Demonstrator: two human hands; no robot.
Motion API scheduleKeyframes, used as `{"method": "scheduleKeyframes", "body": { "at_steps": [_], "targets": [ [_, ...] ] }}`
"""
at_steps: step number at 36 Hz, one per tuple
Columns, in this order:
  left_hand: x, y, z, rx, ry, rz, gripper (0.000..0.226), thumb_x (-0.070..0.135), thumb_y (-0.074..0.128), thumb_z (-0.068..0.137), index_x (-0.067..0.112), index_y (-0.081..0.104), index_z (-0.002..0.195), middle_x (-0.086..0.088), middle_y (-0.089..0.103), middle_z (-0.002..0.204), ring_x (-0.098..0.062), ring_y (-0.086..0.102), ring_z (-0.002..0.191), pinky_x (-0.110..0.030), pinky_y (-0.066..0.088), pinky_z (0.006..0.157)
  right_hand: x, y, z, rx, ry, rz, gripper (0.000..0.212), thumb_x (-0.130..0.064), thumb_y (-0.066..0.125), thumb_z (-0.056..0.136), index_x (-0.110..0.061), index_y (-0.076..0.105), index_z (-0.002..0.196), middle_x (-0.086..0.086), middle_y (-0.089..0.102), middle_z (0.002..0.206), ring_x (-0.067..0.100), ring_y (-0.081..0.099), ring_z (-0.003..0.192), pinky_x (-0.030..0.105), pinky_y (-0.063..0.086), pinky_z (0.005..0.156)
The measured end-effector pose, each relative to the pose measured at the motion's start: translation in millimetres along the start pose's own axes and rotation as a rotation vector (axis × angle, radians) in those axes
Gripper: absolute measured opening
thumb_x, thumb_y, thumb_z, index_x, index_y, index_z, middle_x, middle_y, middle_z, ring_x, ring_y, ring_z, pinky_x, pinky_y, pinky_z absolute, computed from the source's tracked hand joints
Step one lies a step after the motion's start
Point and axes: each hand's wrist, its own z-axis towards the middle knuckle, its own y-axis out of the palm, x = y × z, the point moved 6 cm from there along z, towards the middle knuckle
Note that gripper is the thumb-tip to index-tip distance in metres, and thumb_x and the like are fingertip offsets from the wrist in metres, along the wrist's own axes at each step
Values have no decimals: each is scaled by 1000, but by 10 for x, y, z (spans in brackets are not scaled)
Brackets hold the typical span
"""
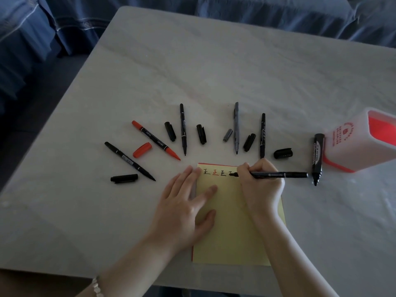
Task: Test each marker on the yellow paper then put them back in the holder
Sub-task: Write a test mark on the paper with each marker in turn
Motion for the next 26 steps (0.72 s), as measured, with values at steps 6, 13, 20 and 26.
{"method": "scheduleKeyframes", "body": {
  "at_steps": [6,13,20,26],
  "targets": [
    [-1,8,4,-8,3,-2,45,49,44,82,30,59,120,-16,48,137,-23,28,132,-33,16,110,0,-10,-5,-11,21,4,37,-4,65,73,-10,38,48,-8,41,40,6,35,42,12,26,41],
    [-7,12,0,-10,1,15,45,49,44,82,30,59,120,-15,48,137,-24,32,131,-33,17,110,-4,-25,-9,34,13,-44,37,-3,63,72,-10,36,48,-8,40,41,8,33,43,14,24,43],
    [-1,12,0,-7,3,7,45,49,44,81,30,61,118,-16,49,136,-23,30,131,-33,17,109,29,-78,9,75,99,35,32,-3,62,73,-9,41,50,-11,40,37,5,35,41,13,28,44],
    [-12,39,-1,-12,14,29,47,49,42,81,30,58,121,-16,47,138,-27,33,133,-37,18,109,-38,-128,108,-13,281,286,28,-19,63,84,-19,46,62,-8,44,34,4,36,34,17,32,39]
  ]
}}
